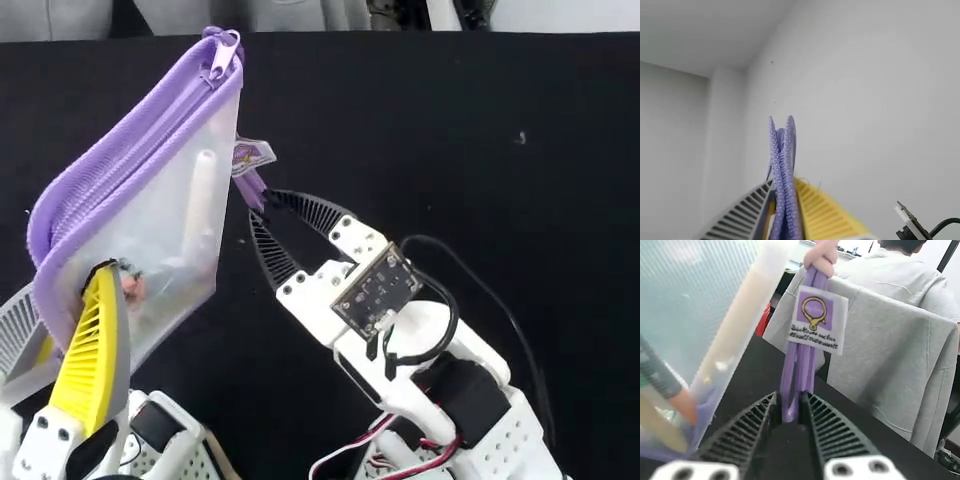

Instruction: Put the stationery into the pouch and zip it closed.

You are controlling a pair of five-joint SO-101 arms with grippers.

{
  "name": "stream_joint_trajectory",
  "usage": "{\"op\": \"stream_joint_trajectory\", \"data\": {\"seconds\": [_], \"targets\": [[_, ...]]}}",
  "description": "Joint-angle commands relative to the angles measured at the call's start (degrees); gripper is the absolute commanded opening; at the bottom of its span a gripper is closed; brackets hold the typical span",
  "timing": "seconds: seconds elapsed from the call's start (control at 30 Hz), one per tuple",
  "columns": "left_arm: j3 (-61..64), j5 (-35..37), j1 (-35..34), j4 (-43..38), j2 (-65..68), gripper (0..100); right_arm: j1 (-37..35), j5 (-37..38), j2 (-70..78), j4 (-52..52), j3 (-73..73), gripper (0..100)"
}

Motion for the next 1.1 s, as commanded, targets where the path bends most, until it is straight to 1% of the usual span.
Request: {"op": "stream_joint_trajectory", "data": {"seconds": [0.0, 0.23, 0.37, 0.43, 0.67, 1.07], "targets": [[-0.7, -0.4, 0.0, -0.5, 0.5, 3, -0.8, -0.4, -0.4, -0.9, 0.2, 6.8], [-0.6, -0.4, 0.3, -0.5, 0.5, 3, -0.9, -0.4, -0.4, -8.7, 6.1, 7.9], [-0.6, -0.4, 0.4, -0.5, 0.5, 3, -0.9, -0.4, -0.4, -8.7, 6.1, 19.3], [-0.6, -0.4, 0.5, -0.5, 0.5, 3, -0.9, -0.4, -0.4, -8.6, 6.1, 23.0], [-0.5, -0.4, 0.5, -0.2, 0.5, 3, -0.6, -0.4, -0.7, -9.7, 6.2, 18.0], [-0.5, -0.4, 0.5, -0.1, 0.5, 3, -0.9, -0.4, -0.4, -11.4, 6.3, 17.2]]}}
